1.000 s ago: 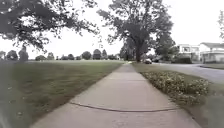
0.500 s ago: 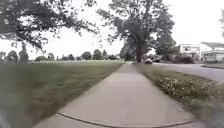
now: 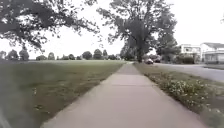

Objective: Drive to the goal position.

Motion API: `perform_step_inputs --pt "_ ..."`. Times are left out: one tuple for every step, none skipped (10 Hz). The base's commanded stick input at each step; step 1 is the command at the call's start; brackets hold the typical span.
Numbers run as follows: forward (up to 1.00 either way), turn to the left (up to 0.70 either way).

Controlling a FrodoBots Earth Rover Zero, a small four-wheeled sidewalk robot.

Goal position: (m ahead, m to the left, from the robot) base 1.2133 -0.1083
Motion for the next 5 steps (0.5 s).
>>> perform_step_inputs --pt "0.7 -0.06" --pt "0.7 -0.15" --pt "0.7 -0.24" --pt "0.7 -0.33" --pt "0.7 -0.35"
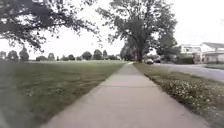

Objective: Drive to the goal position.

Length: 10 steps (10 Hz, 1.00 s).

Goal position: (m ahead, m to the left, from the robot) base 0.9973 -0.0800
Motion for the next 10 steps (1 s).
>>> perform_step_inputs --pt "0.7 -0.23" --pt "0.7 -0.09" --pt "0.7 0.0" --pt "0.7 0.0" --pt "0.7 0.0" --pt "0.7 0.0" --pt "0.7 0.0" --pt "0.7 0.0" --pt "0.7 0.0" --pt "0.7 0.0"
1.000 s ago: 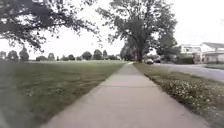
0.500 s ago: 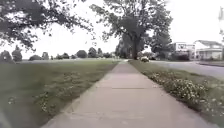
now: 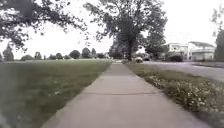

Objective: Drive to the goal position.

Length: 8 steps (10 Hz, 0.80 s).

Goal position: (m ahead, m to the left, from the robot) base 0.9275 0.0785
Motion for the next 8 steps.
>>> perform_step_inputs --pt "0.7 0.0" --pt "0.7 0.0" --pt "0.7 0.0" --pt "0.7 0.0" --pt "0.7 0.0" --pt "0.7 0.0" --pt "0.7 0.0" --pt "0.7 0.0"
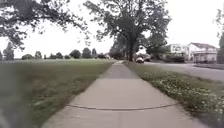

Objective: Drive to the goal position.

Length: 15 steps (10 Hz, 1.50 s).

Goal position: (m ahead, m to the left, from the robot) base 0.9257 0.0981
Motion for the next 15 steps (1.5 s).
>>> perform_step_inputs --pt "0.7 0.0" --pt "0.7 0.0" --pt "0.7 0.0" --pt "0.7 0.0" --pt "0.7 0.0" --pt "0.7 0.0" --pt "0.7 0.0" --pt "0.7 0.0" --pt "0.7 0.0" --pt "0.7 0.0" --pt "0.7 0.0" --pt "0.7 0.0" --pt "0.7 0.0" --pt "0.7 0.0" --pt "0.7 0.0"
